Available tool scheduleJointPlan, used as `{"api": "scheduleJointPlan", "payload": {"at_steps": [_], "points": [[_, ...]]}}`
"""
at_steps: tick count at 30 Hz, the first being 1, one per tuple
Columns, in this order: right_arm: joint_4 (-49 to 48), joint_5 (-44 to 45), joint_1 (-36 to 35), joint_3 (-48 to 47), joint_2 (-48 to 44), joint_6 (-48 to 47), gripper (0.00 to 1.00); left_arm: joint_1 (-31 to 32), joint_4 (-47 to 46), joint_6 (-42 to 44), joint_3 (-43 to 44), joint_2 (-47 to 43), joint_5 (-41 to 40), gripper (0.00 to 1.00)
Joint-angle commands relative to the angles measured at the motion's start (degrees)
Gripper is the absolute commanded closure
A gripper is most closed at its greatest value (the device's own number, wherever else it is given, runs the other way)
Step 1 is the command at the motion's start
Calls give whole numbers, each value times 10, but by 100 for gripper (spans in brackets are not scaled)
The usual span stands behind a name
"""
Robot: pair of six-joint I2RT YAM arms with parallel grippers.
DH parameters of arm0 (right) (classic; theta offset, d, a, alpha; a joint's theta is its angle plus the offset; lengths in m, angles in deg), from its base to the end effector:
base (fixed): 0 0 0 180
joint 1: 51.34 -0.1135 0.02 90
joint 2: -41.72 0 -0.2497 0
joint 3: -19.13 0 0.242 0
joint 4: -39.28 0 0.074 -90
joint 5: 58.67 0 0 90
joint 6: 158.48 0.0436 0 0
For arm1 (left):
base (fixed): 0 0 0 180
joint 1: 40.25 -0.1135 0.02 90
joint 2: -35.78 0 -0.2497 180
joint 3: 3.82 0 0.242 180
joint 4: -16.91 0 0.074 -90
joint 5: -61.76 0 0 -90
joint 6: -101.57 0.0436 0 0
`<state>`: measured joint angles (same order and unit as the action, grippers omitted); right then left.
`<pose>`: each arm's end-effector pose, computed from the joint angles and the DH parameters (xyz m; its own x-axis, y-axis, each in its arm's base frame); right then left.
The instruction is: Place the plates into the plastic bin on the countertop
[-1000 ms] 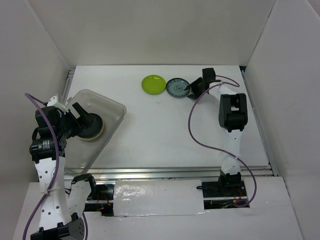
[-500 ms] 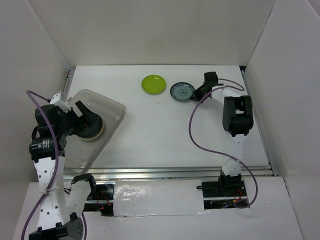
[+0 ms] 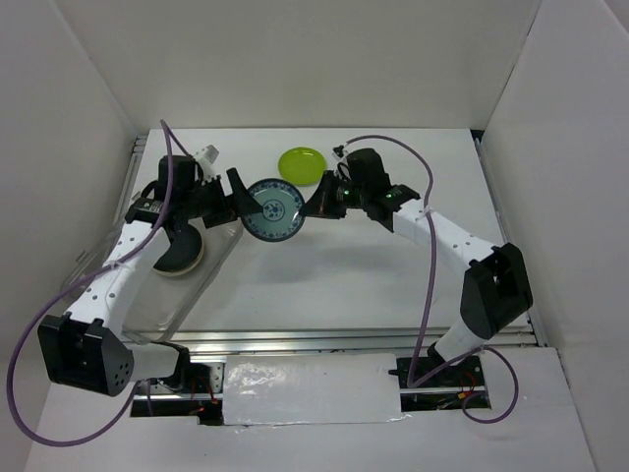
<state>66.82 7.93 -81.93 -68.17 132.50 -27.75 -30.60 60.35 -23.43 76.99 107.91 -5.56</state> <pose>0.3034 0.1995 0.2897 -0.8321 0.2037 -0.5159 -0.2865 0.6385 0.7143 0.2697 -0.0629 0.3225 -0.7283 -0.4130 -0.5469 0.0601 0.7564 -0.6513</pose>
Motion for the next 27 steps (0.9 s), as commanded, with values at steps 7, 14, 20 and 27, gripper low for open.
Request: {"api": "scheduleJointPlan", "payload": {"at_steps": [7, 14, 20, 27], "points": [[-101, -126, -13, -7, -15, 36, 100, 8, -15, -17, 8, 9, -91, 96], [-129, -125, 38, 62, -34, 71, 0, -93, 7, -79, -37, -50, -170, 100], [-214, -125, 85, 209, -88, 84, 0, -335, -43, -135, -179, -126, -181, 100], [-202, -127, 96, 236, -108, 56, 0, -364, -49, -143, -194, -55, -223, 99]]}}
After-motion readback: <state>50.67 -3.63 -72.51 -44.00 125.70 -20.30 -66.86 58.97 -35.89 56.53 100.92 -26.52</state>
